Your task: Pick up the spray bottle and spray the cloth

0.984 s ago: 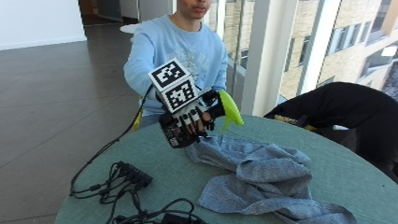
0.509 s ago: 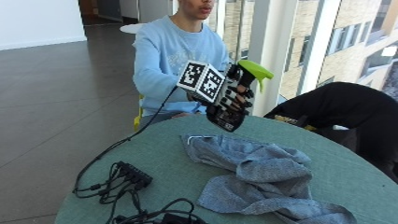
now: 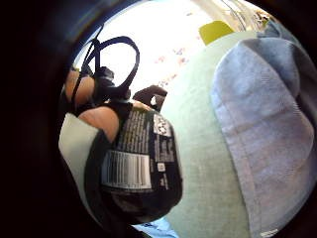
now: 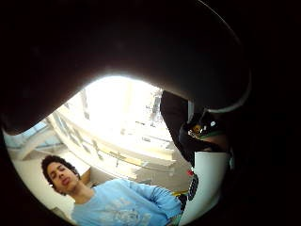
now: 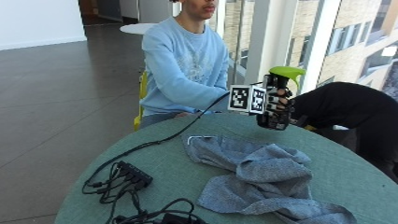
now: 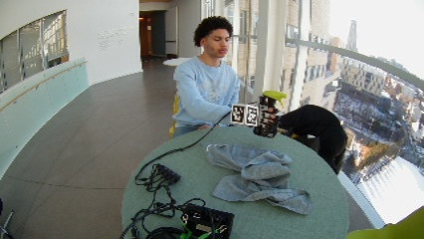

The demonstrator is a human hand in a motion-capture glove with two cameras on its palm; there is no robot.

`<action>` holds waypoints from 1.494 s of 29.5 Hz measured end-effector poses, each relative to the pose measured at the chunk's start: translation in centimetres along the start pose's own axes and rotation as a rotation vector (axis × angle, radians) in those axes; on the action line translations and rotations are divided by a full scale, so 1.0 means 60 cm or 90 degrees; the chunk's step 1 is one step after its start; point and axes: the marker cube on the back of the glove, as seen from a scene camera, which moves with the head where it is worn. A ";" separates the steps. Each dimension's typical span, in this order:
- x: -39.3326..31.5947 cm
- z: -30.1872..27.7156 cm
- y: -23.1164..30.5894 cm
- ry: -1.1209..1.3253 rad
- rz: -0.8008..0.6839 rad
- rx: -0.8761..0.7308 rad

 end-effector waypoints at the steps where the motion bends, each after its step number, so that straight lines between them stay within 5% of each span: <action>1: 0.003 0.015 -0.002 0.001 0.000 -0.009; 22: 0.036 0.069 0.013 0.020 0.013 -0.038; 44: 0.050 -0.219 0.259 0.514 -0.053 -0.137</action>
